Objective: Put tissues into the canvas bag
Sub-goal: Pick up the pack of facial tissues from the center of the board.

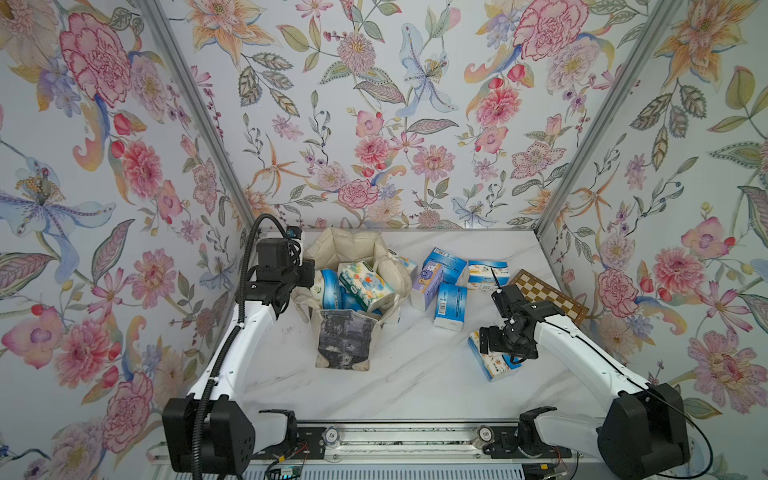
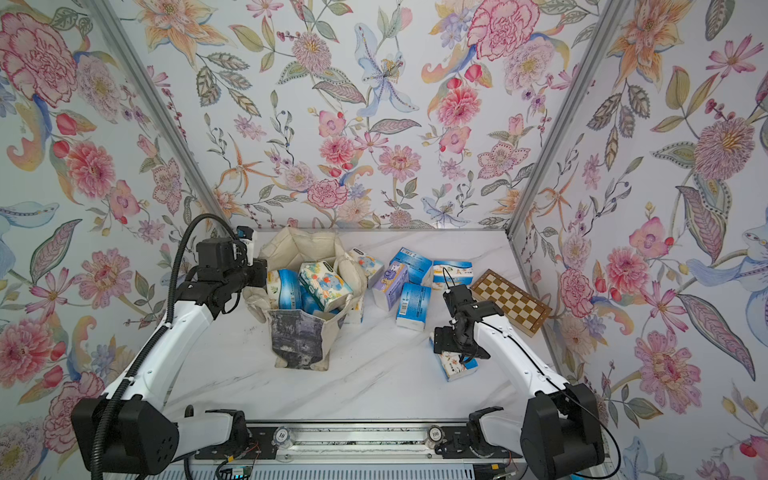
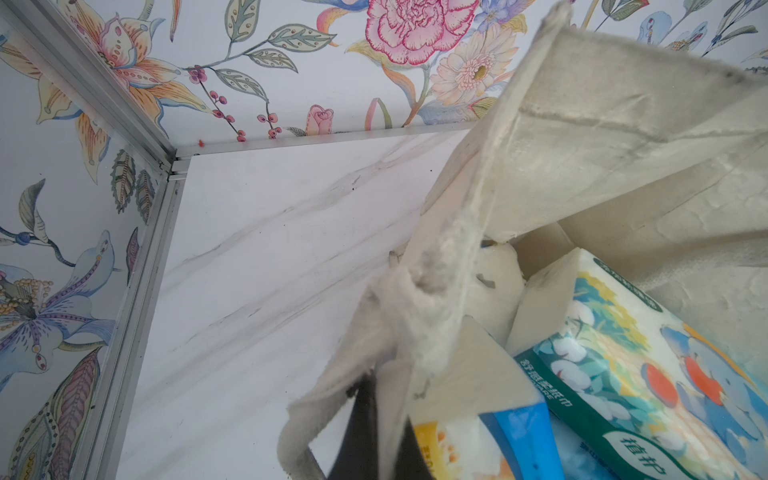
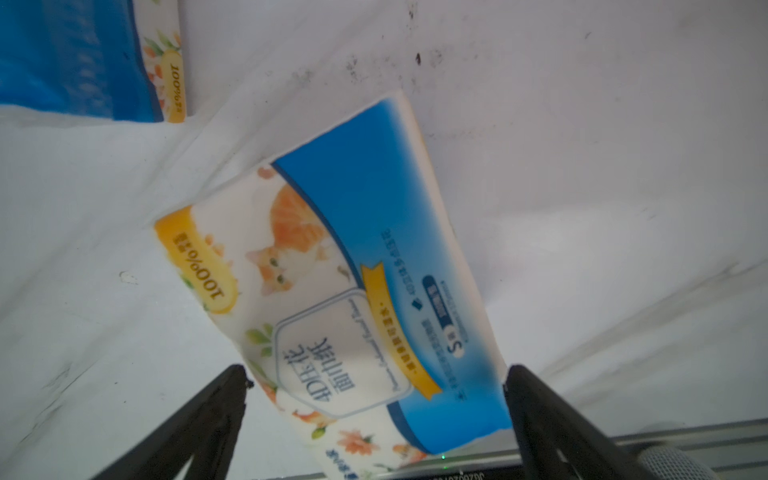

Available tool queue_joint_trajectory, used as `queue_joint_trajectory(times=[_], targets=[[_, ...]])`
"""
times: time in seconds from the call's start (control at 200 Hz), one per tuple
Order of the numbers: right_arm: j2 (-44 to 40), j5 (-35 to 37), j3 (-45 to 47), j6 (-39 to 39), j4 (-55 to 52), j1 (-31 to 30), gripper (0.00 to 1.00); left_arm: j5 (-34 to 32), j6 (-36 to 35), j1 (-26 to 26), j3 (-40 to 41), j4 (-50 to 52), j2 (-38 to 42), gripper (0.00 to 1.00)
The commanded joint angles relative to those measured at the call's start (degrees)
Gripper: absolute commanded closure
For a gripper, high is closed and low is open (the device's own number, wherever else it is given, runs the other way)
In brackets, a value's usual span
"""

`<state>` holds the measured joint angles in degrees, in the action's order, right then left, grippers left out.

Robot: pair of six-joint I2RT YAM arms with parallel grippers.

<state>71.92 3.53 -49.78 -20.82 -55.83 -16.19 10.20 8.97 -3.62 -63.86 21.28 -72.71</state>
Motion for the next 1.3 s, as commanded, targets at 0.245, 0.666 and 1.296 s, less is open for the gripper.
queue_joint_trajectory(times=[0.245, 0.666, 1.296], targets=[[4.4, -5.1, 0.8, 2.4, 0.6, 1.2, 0.01, 0.2, 0.5, 0.6, -0.4, -0.8, 0.6, 1.0], [8.5, -8.0, 0.2, -3.6, 10.5, 1.6, 0.01, -0.5, 0.0, 0.5, -0.2, -0.6, 0.6, 1.0], [14.9, -2.7, -2.0, -5.8, 19.6, 1.6, 0.01, -2.0, -0.8, 0.8, -0.3, 0.4, 0.7, 1.0]])
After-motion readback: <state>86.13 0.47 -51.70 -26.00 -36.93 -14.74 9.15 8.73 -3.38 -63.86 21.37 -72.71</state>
